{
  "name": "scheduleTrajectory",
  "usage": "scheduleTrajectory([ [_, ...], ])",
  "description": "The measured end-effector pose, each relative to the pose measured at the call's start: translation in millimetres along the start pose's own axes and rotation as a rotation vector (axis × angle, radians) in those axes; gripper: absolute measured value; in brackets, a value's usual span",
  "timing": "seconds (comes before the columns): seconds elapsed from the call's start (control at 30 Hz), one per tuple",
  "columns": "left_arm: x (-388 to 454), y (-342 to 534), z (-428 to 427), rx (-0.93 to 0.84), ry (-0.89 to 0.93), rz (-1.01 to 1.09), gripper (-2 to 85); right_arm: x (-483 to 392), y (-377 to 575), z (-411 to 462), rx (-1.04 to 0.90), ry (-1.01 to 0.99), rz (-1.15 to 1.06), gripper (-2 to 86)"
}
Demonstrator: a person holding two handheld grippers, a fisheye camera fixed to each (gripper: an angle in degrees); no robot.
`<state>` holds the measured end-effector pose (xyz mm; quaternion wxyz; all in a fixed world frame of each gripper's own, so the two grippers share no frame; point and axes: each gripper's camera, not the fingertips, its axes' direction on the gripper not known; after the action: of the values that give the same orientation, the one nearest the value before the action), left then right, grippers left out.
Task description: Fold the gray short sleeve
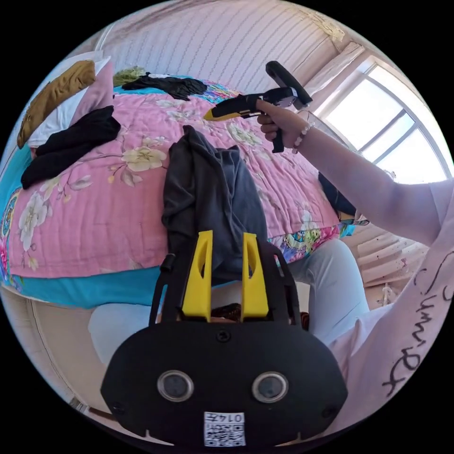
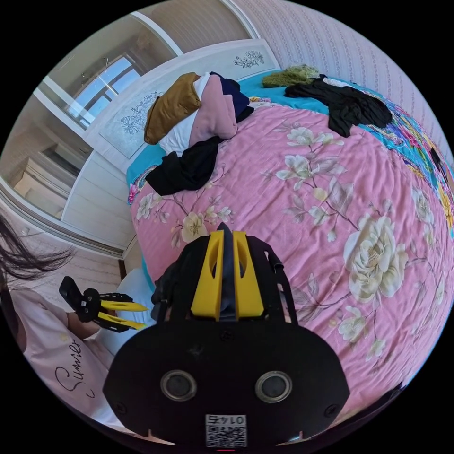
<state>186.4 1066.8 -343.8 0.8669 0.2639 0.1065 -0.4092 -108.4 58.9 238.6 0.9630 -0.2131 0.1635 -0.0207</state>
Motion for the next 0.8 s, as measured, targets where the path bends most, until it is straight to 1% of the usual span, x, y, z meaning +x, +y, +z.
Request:
scheduleTrajectory([
  [0.03, 2.8, -5.7, 13.0, -0.036, -0.027, 0.015, 7.9, 0.0, -1.8, 5.8, -0.014, 0.010, 0.003, 5.2],
  [0.1, -2.2, -9.6, 24.2, -0.062, -0.085, -0.029, 4.3, 0.0, -4.3, 15.1, -0.037, 0.005, 0.009, 6.0],
  [0.17, -13.4, -6.8, 2.3, 0.005, -0.027, -0.080, 0.7, -0.6, -5.9, 22.2, -0.051, -0.008, 0.013, 6.2],
  [0.23, -22.1, -0.5, -19.7, 0.037, -0.013, -0.124, 0.0, -4.2, -7.3, 25.9, -0.054, -0.004, -0.001, 6.3],
  [0.33, -39.8, 10.9, -47.3, 0.058, -0.092, -0.195, -0.1, -9.7, -9.0, 26.9, -0.045, 0.018, -0.037, 6.3],
  [0.43, -55.4, 12.2, -54.3, 0.062, -0.170, -0.240, 0.4, -11.8, -10.6, 29.1, -0.040, 0.018, -0.047, 6.6],
  [0.5, -57.8, 3.8, -51.3, 0.057, -0.120, -0.226, 2.7, -12.0, -10.5, 31.2, -0.044, 0.007, -0.044, 7.3],
  [0.57, -54.0, -12.3, -45.5, 0.081, -0.029, -0.190, 7.0, -13.2, -9.8, 33.6, -0.044, -0.019, -0.053, 8.2],
  [0.63, -52.0, -24.6, -36.0, 0.106, -0.041, -0.173, 9.2, -17.0, -9.3, 39.2, -0.056, -0.026, -0.074, 10.0],
  [0.7, -56.4, -36.5, -18.4, 0.081, -0.068, -0.180, 10.9, -20.4, -9.1, 46.5, -0.075, -0.011, -0.093, 10.5],
  [0.77, -62.7, -47.3, 4.8, 0.009, -0.020, -0.201, 11.1, -22.0, -8.6, 56.5, -0.120, -0.010, -0.100, 9.2],
  [0.8, -61.7, -47.6, 6.2, 0.011, -0.017, -0.193, 9.8, -23.1, -7.4, 60.9, -0.154, -0.042, -0.111, 7.1],
])
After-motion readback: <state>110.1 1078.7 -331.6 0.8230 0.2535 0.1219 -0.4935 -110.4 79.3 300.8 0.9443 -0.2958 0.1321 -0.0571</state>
